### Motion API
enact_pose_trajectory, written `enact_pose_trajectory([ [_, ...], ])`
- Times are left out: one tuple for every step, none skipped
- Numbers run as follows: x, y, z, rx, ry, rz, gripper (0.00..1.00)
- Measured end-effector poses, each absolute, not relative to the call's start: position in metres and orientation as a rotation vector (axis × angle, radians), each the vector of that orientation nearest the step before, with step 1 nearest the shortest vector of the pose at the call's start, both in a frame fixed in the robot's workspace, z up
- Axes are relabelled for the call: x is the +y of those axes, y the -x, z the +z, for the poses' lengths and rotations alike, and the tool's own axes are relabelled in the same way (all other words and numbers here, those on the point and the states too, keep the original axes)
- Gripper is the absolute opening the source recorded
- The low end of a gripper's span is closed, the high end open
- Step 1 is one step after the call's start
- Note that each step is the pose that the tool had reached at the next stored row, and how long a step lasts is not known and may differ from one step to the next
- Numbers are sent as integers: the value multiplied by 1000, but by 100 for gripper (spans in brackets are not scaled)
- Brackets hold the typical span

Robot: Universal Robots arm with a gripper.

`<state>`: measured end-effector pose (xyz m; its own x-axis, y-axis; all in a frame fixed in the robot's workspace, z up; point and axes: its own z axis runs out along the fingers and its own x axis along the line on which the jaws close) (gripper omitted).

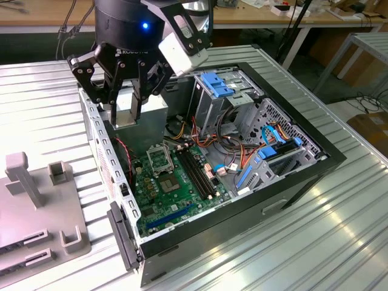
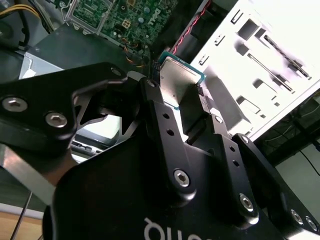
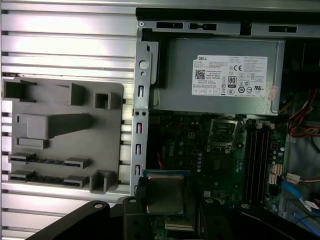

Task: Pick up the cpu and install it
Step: 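Pick up the cpu and move it towards the insertion slot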

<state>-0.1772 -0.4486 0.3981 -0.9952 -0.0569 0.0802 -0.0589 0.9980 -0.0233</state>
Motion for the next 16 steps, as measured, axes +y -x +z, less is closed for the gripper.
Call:
enact_pose_trajectory([
  [-449,176,398,-3060,-89,39,41],
  [-449,175,398,-3060,-89,39,41],
  [-449,174,398,-3060,-89,39,41],
  [-449,173,398,-3061,-89,39,41],
  [-449,172,398,-3061,-89,39,41],
  [-449,170,398,-3060,-89,39,41],
  [-449,169,398,-3061,-89,39,41],
  [-449,168,398,-3060,-89,39,41],
  [-449,167,398,-3060,-89,39,41],
  [-449,166,398,-3060,-89,39,41],
  [-449,164,398,-3060,-89,39,41],
  [-449,162,398,-3061,-89,39,41],
  [-449,161,398,-3060,-89,39,41],
  [-449,160,398,-3061,-89,39,41],
  [-449,158,398,-3060,-89,39,41],
  [-449,157,398,-3061,-89,39,41],
])
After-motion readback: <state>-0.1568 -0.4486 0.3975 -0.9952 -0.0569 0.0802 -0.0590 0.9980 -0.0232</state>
